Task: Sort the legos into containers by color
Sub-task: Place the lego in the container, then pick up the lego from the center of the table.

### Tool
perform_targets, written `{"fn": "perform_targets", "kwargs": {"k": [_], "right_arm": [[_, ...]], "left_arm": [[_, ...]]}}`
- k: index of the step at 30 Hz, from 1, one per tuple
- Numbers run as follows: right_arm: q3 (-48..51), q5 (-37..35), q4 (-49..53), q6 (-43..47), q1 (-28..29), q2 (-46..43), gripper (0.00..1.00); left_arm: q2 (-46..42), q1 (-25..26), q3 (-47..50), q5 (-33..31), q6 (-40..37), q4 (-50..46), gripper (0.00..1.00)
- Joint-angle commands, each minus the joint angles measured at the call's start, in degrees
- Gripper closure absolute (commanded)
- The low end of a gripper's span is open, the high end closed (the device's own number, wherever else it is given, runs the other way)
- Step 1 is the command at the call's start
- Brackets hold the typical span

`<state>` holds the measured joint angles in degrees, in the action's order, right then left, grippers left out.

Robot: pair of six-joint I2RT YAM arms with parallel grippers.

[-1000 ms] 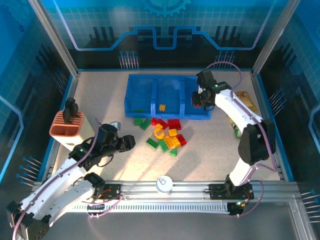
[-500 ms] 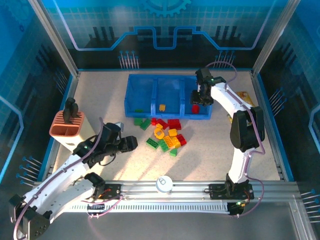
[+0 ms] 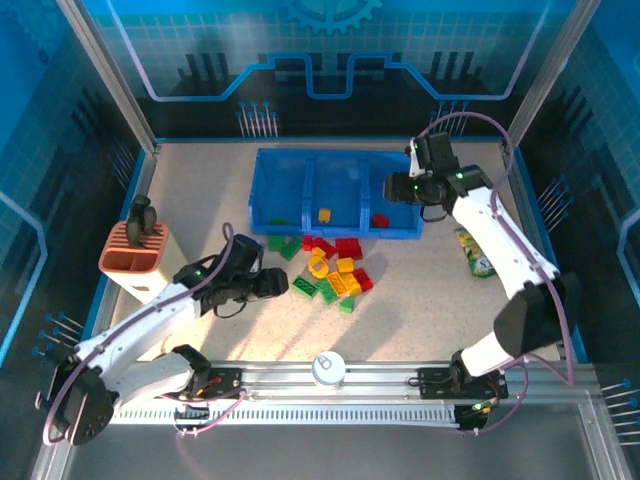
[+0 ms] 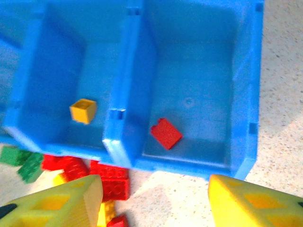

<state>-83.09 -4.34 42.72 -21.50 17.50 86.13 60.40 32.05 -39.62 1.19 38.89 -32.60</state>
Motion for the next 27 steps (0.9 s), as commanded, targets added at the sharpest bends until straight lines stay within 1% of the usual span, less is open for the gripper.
{"fn": "perform_targets", "kwargs": {"k": [1, 5, 9, 14, 20, 27], "right_arm": [[5.6, 3.1, -0.5, 0.6, 2.2, -2.4, 0.36], [10.5, 3.9, -0.1, -0.2, 3.2, -4.3, 0.35], [16.3, 5.0, -1.7, -1.2, 3.3, -6.0, 0.35], [22.0, 6.2, -4.3, -2.5, 3.4, -9.1, 0.36], [25.1, 5.9, -4.9, -2.9, 3.3, -11.5, 0.36], [27.4, 5.0, -5.3, -3.1, 3.0, -14.1, 0.36]], "left_arm": [[4.4, 0.6, -3.1, 1.6, -1.4, 2.4, 0.32], [10.1, 0.7, -5.2, 2.3, -1.8, 4.1, 0.33], [15.4, 1.3, -7.2, 2.0, -1.8, 4.5, 0.33], [21.2, 3.1, -9.5, 1.2, 0.7, 4.9, 0.33], [25.5, 3.5, -9.7, 1.2, 5.6, 7.0, 0.34], [28.8, 4.4, -9.6, 1.5, 9.0, 9.1, 0.36]]}}
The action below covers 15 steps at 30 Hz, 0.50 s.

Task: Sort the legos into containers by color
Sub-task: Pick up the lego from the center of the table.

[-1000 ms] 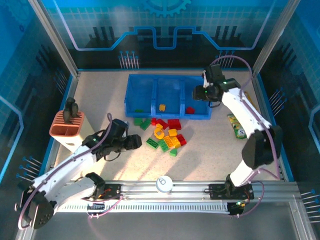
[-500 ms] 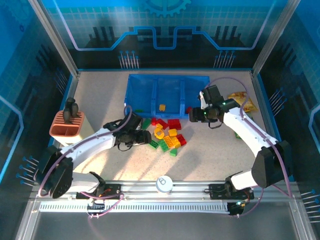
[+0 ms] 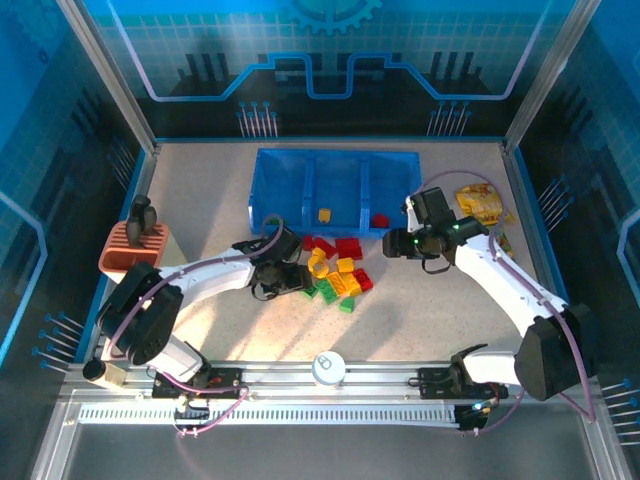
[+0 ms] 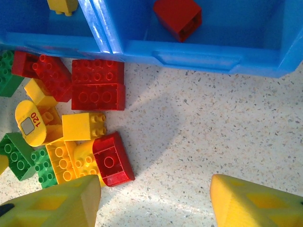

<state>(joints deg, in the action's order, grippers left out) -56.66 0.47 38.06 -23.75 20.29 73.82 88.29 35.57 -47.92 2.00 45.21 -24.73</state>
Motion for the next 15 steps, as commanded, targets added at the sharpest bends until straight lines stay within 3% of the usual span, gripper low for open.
{"fn": "perform_targets", "kwargs": {"k": [1, 15], "right_arm": [[1.3, 0.2, -0.8, -0.9, 0.1, -2.0, 0.37], [4.1, 0.4, -1.4, -1.0, -1.0, -4.1, 0.37]], "left_arm": [[1.3, 1.2, -1.5, 0.4, 2.9, 1.4, 0.36], [5.3, 1.9, -3.5, -1.4, 4.6, 1.7, 0.38]]}}
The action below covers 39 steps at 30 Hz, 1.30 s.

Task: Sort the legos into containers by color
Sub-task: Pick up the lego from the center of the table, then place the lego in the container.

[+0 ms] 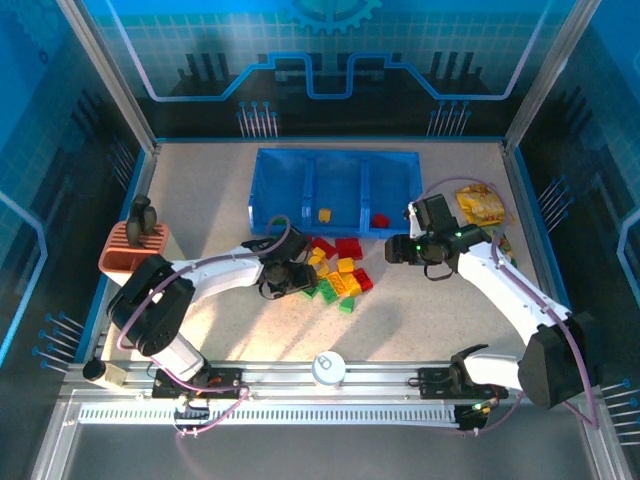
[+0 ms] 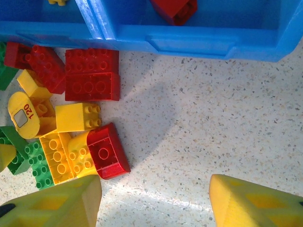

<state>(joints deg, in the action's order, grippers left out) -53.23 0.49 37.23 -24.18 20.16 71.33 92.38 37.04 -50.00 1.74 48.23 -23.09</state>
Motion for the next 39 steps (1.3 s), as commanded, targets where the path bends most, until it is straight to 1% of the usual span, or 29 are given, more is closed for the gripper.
{"fn": "perform_targets", "kwargs": {"k": [1, 6, 9, 13, 18, 21, 25, 28, 31, 35, 39], "right_arm": [[0.8, 0.5, -0.6, -0.5, -0.9, -1.7, 0.37], [1.5, 0.7, -0.9, -0.4, -1.1, -2.1, 0.37], [1.9, 0.9, -1.0, -0.4, -1.2, -2.1, 0.37], [2.3, 0.8, -1.1, -0.4, -1.3, -2.5, 0.37], [2.5, 1.0, -1.3, -0.7, -1.4, -2.9, 0.37], [2.5, 1.2, -1.5, -1.0, -1.4, -3.2, 0.38], [4.5, 1.5, -1.7, -1.4, -1.3, -3.6, 0.38], [5.4, 2.1, -2.2, -1.8, -1.2, -4.0, 0.38], [6.4, 2.9, -2.6, -2.4, -0.8, -4.6, 0.38], [8.1, 3.4, -3.1, -3.3, 0.8, -5.2, 0.38], [9.4, 3.0, -3.1, -4.3, 2.6, -6.1, 0.39]], "left_arm": [[1.6, 0.6, -1.4, -1.1, 1.7, 0.3, 0.38], [2.6, 0.6, -1.7, -1.7, 2.0, 0.5, 0.39], [3.2, 0.5, -1.7, -2.5, 2.1, 0.3, 0.43], [3.3, 0.5, -1.4, -3.5, 2.2, -0.4, 0.5], [1.3, 0.5, -1.1, -4.9, 2.1, -1.8, 0.64], [-1.2, 0.6, -1.3, -6.3, 1.7, -3.7, 0.71], [-6.4, 0.1, -3.6, -9.8, -0.1, -8.1, 0.75], [-9.7, -2.4, -7.3, -10.8, -2.8, -10.7, 0.75], [-10.5, -7.0, -12.3, -10.2, -6.5, -12.4, 0.75], [-6.5, -13.1, -22.3, -9.2, -11.6, -15.0, 0.74], [1.7, -17.0, -31.8, -7.0, -15.0, -16.3, 0.72]]}}
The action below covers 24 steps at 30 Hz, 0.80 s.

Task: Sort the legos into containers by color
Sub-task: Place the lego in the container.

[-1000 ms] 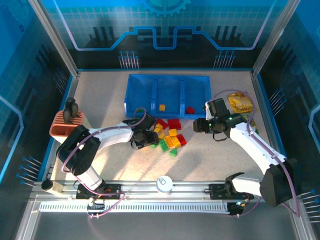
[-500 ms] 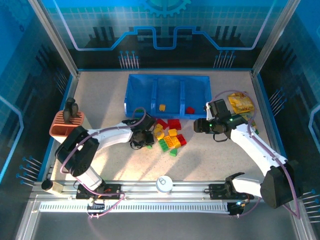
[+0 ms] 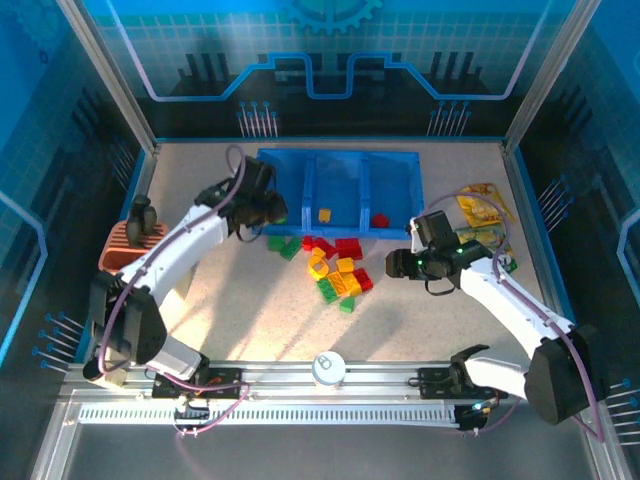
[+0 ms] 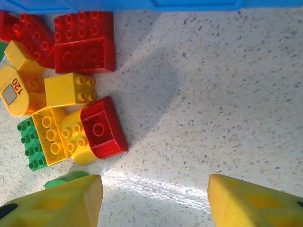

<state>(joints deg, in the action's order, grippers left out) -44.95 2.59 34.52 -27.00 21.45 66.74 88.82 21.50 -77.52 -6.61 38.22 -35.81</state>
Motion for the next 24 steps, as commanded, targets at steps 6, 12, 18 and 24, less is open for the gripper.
{"fn": "perform_targets", "kwargs": {"k": [6, 12, 18, 24], "right_arm": [[1.9, 0.3, 0.9, -1.8, 3.2, -3.8, 0.39], [2.5, 0.1, 2.3, -1.6, 4.7, -5.5, 0.39], [2.3, -0.2, 3.1, -2.0, 5.6, -5.9, 0.39], [1.2, -0.6, 3.5, -2.1, 6.3, -6.0, 0.38]], "left_arm": [[17.7, -2.6, -16.1, 2.0, -8.0, -5.8, 0.72], [24.9, -3.2, -22.7, 2.0, -9.6, -6.7, 0.69], [27.8, -3.3, -26.4, 2.0, -10.4, -8.4, 0.62], [23.9, -3.3, -25.1, 3.4, -9.4, -7.6, 0.53]]}}
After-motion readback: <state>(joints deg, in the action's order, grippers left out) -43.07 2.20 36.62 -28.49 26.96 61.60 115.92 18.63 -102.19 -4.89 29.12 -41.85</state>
